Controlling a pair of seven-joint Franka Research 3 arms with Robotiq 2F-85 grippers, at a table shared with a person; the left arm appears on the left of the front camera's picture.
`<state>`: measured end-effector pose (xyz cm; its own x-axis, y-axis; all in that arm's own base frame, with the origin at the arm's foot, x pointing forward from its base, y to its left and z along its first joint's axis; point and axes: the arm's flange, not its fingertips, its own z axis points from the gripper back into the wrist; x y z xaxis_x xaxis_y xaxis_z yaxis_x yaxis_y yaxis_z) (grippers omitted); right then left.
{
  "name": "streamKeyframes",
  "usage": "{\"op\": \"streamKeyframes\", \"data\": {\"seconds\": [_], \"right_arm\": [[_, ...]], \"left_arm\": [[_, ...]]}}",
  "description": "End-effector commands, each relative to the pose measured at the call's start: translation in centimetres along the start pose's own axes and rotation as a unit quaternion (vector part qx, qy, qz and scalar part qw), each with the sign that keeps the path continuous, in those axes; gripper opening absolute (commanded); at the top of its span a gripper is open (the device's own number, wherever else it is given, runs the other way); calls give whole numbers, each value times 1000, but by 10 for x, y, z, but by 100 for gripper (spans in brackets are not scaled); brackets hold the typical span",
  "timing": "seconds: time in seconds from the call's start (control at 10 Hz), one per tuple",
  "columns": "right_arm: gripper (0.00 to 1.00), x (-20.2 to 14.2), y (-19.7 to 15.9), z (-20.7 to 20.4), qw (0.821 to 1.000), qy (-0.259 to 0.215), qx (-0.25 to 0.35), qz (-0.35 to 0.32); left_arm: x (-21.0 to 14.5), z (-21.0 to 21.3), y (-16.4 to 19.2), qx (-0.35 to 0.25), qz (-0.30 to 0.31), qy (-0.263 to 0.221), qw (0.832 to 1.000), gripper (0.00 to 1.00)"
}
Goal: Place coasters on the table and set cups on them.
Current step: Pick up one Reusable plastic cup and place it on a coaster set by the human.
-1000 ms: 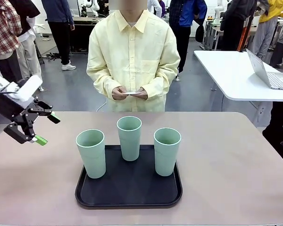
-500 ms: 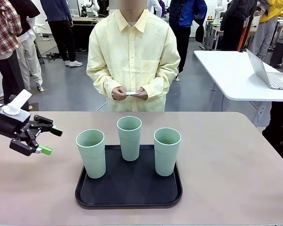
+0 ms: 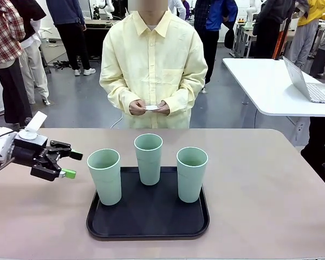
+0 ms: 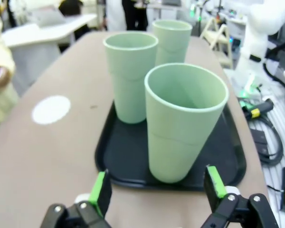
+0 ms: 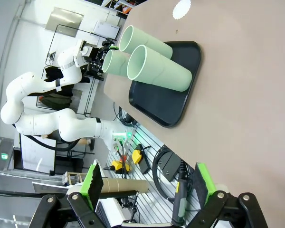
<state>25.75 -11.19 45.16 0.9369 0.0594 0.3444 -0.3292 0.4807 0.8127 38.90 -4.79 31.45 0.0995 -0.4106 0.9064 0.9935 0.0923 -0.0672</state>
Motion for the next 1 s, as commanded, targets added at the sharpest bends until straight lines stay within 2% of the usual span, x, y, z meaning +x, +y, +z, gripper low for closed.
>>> {"op": "streamKeyframes", "data": {"seconds": [0.0,0.1,0.7,0.9], "right_arm": [[100,4,-1,0,1000,-13,16,9],[100,4,-1,0,1000,-13,16,9],[100,4,-1,0,1000,-13,16,9],[100,4,-1,0,1000,-13,16,9]], "left_arm": [[-6,-6,-45,34,17,56,998,100],[0,0,0,0,0,0,1000,100],[-1,-1,0,0,7,6,1000,100],[-3,-19,-14,19,8,13,1000,100]]}}
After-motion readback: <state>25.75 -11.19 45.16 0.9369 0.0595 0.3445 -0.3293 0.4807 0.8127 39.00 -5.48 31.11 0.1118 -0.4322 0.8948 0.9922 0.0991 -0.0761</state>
